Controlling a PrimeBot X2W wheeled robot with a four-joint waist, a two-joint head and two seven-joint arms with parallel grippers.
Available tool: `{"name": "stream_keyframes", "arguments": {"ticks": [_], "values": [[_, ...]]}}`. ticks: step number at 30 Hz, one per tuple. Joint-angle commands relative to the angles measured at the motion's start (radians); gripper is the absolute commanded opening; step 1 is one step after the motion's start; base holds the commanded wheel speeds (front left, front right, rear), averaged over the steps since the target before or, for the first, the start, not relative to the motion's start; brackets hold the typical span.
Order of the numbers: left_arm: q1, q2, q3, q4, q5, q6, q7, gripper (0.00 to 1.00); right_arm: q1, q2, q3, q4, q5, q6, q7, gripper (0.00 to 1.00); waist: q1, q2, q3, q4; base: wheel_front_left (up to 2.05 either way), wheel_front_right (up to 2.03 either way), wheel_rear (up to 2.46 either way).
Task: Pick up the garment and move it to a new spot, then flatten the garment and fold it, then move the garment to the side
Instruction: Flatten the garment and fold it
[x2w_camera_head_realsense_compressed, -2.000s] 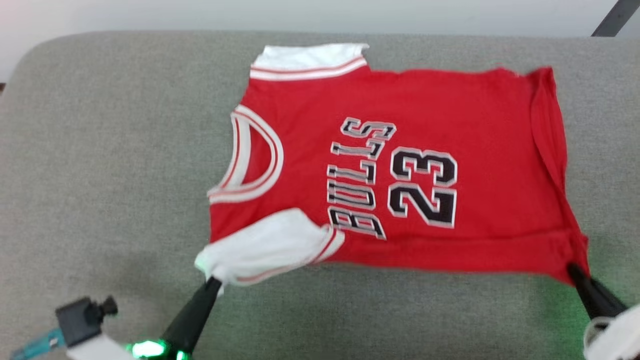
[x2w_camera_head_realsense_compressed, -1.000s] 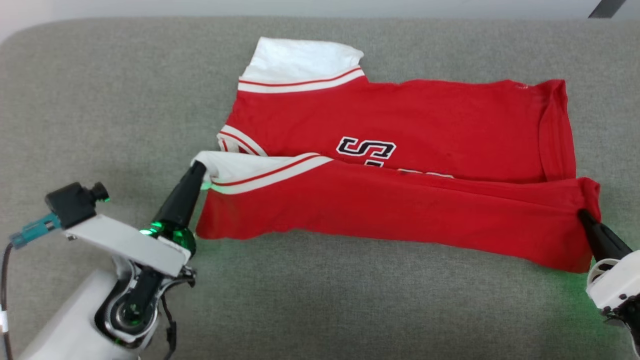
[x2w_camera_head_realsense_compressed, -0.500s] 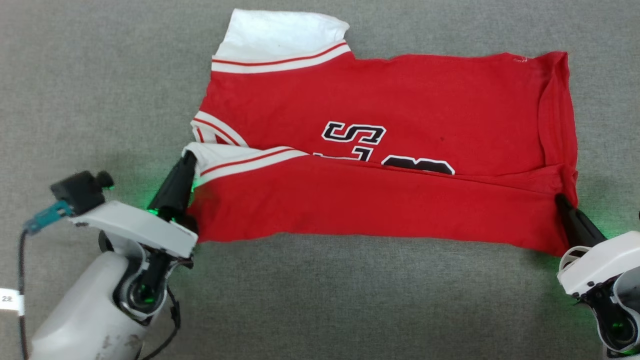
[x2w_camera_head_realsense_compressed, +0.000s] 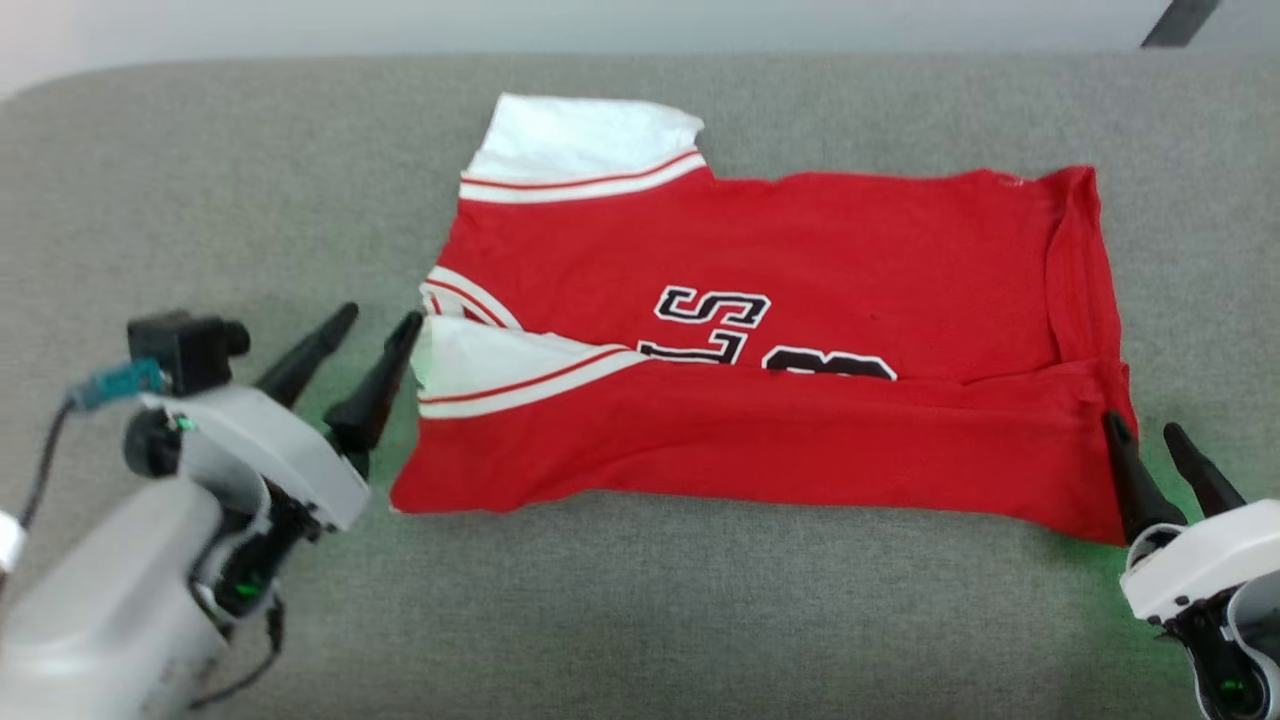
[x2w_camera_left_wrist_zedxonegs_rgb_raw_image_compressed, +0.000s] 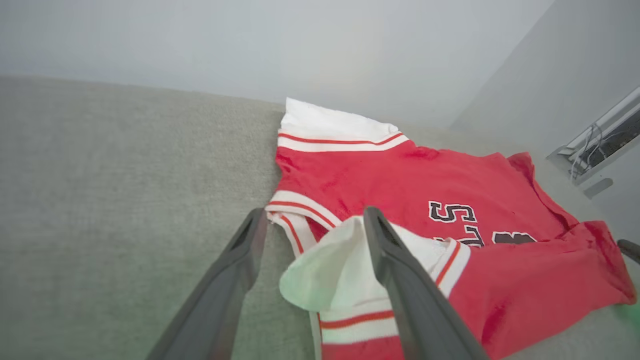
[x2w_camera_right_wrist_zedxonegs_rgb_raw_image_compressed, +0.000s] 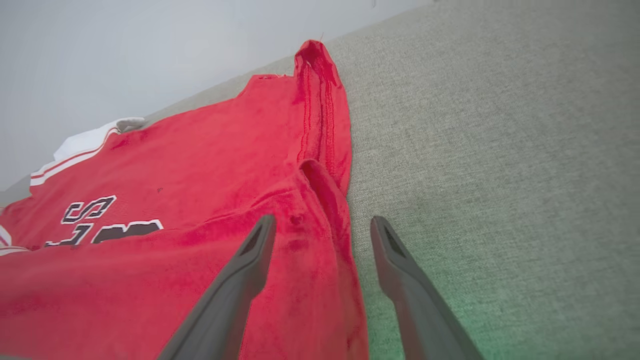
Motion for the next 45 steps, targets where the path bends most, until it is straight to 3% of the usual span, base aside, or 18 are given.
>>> {"name": "stream_keyframes", "arguments": {"ticks": [1,4,7,10,14,17,25,26,27,28,29,30,31,37,45], "values": [[-0.017,0.007,-0.007,-0.004,0.007,0.002,0.011,1.00,0.013,-0.004,-0.003,-0.004,0.005,-0.002,-0.004,1.00,-0.0001,0.0000,-0.038,0.013,0.00,0.00,0.00],[-0.045,0.049,-0.044,-0.041,-0.009,0.002,0.126,1.00,0.031,-0.006,-0.003,-0.022,0.009,-0.002,-0.002,1.00,-0.0001,0.0000,-0.062,0.013,0.00,0.00,0.00],[-0.050,0.104,-0.092,-0.109,-0.064,0.002,0.315,1.00,0.044,-0.005,-0.004,-0.041,0.010,-0.002,0.002,1.00,-0.0001,0.0000,-0.078,0.007,0.00,0.00,0.00],[-0.046,0.148,-0.126,-0.179,-0.119,0.033,0.492,1.00,0.057,-0.003,-0.003,-0.057,0.012,-0.002,0.008,1.00,-0.0001,0.0000,-0.087,-0.002,0.00,0.00,0.00],[-0.021,0.186,-0.159,-0.225,-0.173,0.084,0.637,1.00,0.062,0.005,0.012,-0.081,0.011,-0.002,0.011,1.00,-0.0001,0.0000,-0.081,-0.028,0.00,0.00,0.00],[-0.002,0.195,-0.167,-0.206,-0.215,0.103,0.692,1.00,0.066,0.008,0.020,-0.095,0.007,-0.002,0.013,1.00,-0.0001,0.0000,-0.067,-0.052,0.00,0.00,0.00],[0.018,0.159,-0.161,-0.076,-0.256,0.053,0.675,1.00,0.060,0.019,0.012,-0.137,-0.006,-0.002,0.022,1.00,-0.0001,0.0000,-0.030,-0.107,0.00,0.00,0.00],[0.020,0.151,-0.159,-0.060,-0.266,0.045,0.673,0.90,0.062,0.019,0.008,-0.141,-0.008,-0.002,0.023,1.00,-0.0001,0.0000,-0.028,-0.110,0.00,0.00,0.00],[0.020,0.142,-0.157,-0.045,-0.274,0.038,0.673,0.74,0.064,0.019,0.006,-0.146,-0.009,-0.002,0.026,1.00,-0.0001,0.0000,-0.027,-0.112,0.00,0.00,0.00],[0.021,0.134,-0.160,-0.036,-0.279,0.033,0.676,0.48,0.066,0.020,0.004,-0.149,-0.011,-0.002,0.026,1.00,-0.0001,0.0000,-0.027,-0.114,0.00,0.00,0.00],[0.023,0.128,-0.163,-0.028,-0.281,0.026,0.677,0.42,0.068,0.018,0.002,-0.153,-0.013,-0.002,0.030,1.00,-0.0001,0.0000,-0.028,-0.115,0.00,0.00,0.00],[0.025,0.121,-0.166,-0.017,-0.285,0.023,0.678,0.28,0.067,0.016,0.002,-0.158,-0.014,-0.002,0.035,1.00,-0.0001,0.0000,-0.029,-0.115,0.00,0.00,0.00],[0.028,0.115,-0.172,-0.012,-0.284,0.017,0.683,0.00,0.067,0.012,0.007,-0.162,-0.019,-0.002,0.042,1.00,-0.0001,0.0000,-0.033,-0.116,0.00,0.00,0.00],[0.027,0.101,-0.170,-0.007,-0.293,0.002,0.663,0.00,0.044,-0.089,0.092,-0.200,-0.050,-0.002,0.181,1.00,-0.0001,0.0000,-0.060,-0.109,0.00,0.00,0.00],[-0.001,0.091,-0.186,-0.043,-0.270,0.000,0.640,0.00,-0.025,-0.236,0.257,-0.187,-0.055,-0.002,0.556,1.00,-0.0001,0.0000,-0.053,-0.083,0.00,0.00,0.00]]}}
